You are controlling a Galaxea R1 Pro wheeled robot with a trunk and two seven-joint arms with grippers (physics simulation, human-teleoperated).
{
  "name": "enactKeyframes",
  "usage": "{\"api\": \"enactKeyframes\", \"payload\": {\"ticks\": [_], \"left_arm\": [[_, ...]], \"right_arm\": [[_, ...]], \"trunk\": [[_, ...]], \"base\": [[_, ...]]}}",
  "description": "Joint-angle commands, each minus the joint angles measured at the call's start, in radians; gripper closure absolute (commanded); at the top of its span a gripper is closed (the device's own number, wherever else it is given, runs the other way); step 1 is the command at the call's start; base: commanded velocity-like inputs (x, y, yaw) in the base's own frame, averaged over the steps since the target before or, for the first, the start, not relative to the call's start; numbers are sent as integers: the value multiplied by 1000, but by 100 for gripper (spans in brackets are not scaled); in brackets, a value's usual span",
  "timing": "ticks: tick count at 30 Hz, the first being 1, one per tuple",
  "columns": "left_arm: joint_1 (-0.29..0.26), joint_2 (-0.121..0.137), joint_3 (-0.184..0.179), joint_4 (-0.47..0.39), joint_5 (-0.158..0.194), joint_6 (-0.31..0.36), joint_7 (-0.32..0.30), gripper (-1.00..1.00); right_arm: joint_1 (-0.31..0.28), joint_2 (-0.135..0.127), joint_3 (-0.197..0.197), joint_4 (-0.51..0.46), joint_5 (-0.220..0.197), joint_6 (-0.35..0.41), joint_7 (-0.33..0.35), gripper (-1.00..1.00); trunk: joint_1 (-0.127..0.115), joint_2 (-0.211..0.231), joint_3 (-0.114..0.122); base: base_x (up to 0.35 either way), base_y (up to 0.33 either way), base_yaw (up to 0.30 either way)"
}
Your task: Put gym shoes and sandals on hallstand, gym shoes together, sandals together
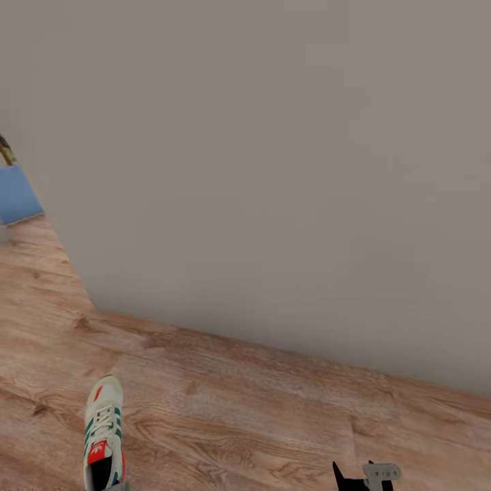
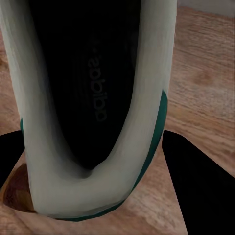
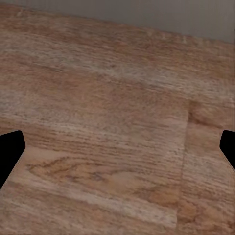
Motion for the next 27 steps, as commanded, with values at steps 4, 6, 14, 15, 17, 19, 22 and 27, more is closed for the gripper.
{"api": "enactKeyframes", "payload": {"ticks": [4, 6, 14, 15, 17, 19, 22, 27], "left_arm": [[1, -2, -5, 1, 3, -5, 4, 100], [1, -1, -5, 0, 4, -6, 5, 100], [1, 3, -2, -5, 7, -4, 10, 100], [1, 4, -1, -6, 10, -3, 10, 100], [1, 5, -1, -7, 27, -2, 11, 100], [1, 5, -1, -8, 65, -3, 8, 100], [1, 6, -3, -7, 96, -3, 6, 100], [1, 6, -5, -4, 115, -4, 3, 100]], "right_arm": [[-1, 1, -9, 1, 10, -4, 6, -100], [-1, 1, -9, 1, 10, -4, 6, -100], [-1, 1, -9, 1, 10, -4, 6, -100], [-1, 1, -9, 1, 10, -4, 6, -100], [-1, 1, -9, 1, 10, -4, 6, -100], [-1, 1, -10, 1, 10, -4, 6, -100], [-1, 1, -10, 0, 10, -5, 6, -100], [-1, 0, -10, -1, 9, -5, 6, -100]], "trunk": [[0, 0, -1], [0, 0, -1], [0, 0, -1], [0, 0, -1], [0, 0, -1], [0, 0, -1], [0, 0, -1], [0, 0, -1]], "base": [[86, -180, 277], [24, -68, 277], [6, -18, 277], [1, -2, 277], [0, -1, 277], [0, 0, 277], [0, 0, 277], [0, 0, 277]]}}
